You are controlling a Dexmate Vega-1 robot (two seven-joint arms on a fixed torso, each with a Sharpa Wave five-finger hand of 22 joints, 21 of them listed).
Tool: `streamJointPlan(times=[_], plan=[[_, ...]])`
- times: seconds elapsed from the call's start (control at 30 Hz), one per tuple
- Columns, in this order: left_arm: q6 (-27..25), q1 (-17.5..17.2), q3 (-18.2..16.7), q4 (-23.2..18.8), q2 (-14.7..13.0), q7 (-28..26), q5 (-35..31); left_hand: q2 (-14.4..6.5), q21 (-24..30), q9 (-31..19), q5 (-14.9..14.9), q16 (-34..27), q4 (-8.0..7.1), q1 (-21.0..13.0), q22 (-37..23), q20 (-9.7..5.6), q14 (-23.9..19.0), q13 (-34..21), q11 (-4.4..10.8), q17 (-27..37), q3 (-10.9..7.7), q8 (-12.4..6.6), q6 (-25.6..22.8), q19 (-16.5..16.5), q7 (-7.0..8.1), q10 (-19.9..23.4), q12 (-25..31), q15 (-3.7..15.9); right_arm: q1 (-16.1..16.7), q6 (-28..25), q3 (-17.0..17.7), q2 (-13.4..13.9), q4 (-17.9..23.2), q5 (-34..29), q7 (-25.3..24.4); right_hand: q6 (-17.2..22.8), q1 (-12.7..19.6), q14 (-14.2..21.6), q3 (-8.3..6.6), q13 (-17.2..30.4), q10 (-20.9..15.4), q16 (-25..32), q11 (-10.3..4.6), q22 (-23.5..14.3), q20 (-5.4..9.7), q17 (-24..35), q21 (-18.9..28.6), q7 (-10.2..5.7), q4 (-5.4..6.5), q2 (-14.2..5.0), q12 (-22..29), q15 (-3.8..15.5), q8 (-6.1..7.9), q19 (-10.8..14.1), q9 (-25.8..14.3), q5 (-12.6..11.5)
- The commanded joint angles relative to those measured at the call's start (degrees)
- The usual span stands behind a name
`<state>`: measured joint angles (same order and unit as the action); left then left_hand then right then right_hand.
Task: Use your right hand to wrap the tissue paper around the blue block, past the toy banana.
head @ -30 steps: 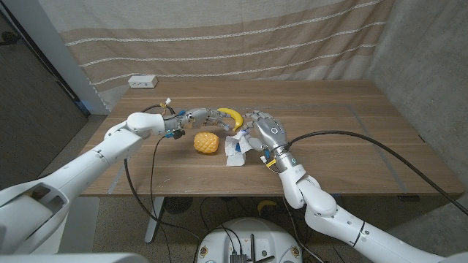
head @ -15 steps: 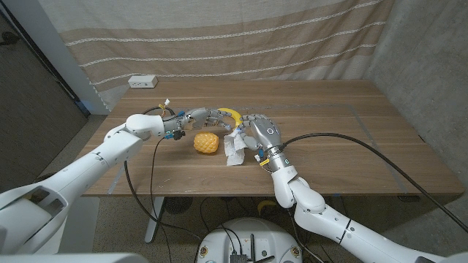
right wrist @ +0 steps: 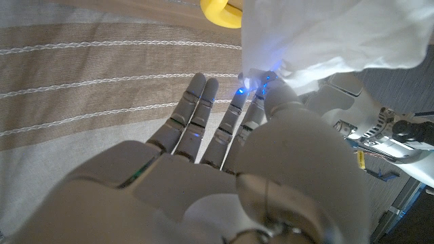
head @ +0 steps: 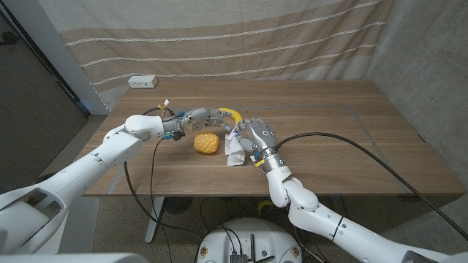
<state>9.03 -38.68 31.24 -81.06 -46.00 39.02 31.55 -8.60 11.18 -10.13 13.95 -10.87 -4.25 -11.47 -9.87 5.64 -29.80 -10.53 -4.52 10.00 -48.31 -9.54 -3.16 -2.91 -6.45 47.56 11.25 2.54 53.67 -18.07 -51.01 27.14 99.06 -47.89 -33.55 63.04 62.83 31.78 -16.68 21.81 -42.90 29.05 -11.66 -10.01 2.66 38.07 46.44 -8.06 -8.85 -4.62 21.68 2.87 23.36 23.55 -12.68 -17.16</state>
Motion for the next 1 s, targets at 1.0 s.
streamJointPlan(times=[1.0], plan=[[4.6,-18.4,-13.4,-15.6,-1.9,-44.2,-11.7,1.5,3.3,0.0,-3.2,-0.9,7.56,3.3,-0.6,1.22,-2.3,-0.8,2.13,1.3,5.03,-2.48,-13.4,-12.2,7.16,-12.4,-1.2,-1.11,-4.8,-3.3,-5.3,-1.3,-4.3,1.0,5.7,-2.1,3.0,2.3,-0.48,4.0,-1.3,0.5,0.45,-0.5,2.77,3.3,1.1,1.32,-0.85,-0.08,2.8,10.0,-1.34,1.1,0.3,2.4]])
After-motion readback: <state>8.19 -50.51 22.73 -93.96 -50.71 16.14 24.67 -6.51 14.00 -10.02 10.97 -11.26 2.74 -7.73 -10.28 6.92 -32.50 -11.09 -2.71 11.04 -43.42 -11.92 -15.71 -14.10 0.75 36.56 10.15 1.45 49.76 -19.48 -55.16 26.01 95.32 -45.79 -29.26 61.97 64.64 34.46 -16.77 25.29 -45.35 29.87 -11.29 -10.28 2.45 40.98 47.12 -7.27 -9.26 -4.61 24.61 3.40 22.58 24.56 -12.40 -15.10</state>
